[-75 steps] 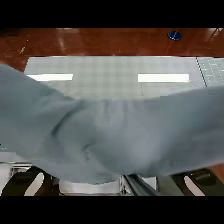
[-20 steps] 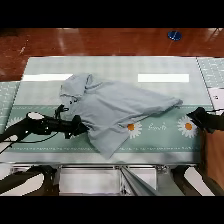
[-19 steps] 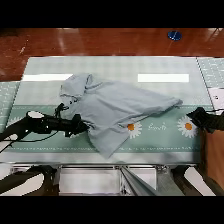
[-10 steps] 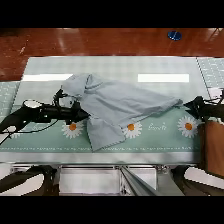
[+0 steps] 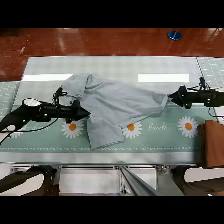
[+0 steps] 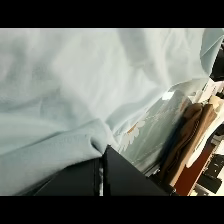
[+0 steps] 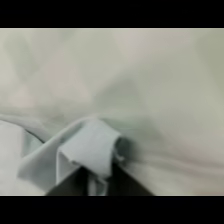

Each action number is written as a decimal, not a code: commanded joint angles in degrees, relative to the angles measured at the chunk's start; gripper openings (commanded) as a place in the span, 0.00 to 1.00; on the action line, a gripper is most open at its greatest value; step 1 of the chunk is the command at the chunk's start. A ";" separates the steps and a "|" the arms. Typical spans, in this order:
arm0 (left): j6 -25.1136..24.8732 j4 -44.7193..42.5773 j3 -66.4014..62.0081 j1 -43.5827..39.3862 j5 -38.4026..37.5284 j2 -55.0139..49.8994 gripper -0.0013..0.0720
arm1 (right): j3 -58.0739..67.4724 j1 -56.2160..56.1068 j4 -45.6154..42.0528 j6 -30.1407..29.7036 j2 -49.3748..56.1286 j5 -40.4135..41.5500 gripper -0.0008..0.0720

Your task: Fold the shirts.

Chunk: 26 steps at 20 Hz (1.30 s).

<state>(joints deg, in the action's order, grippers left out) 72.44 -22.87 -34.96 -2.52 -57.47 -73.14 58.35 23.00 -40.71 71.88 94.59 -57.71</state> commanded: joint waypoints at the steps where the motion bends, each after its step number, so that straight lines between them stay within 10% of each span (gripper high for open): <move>1: -0.02 0.02 -1.29 0.90 -0.04 0.00 0.04 | 4.61 -5.77 -0.15 -1.09 2.10 -2.73 0.03; 16: 3.54 -6.10 -81.94 21.35 -15.15 12.31 0.04 | 52.17 -8.55 -9.27 3.13 -40.50 -9.60 0.04; 26: 7.43 -42.56 -78.18 9.99 -17.42 35.60 0.04 | 50.95 -8.55 -25.68 10.32 -59.71 -25.70 0.04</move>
<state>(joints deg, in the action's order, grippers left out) 78.52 -52.71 -114.52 13.19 -73.97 -41.82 109.91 14.50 -61.43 79.64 37.67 -77.38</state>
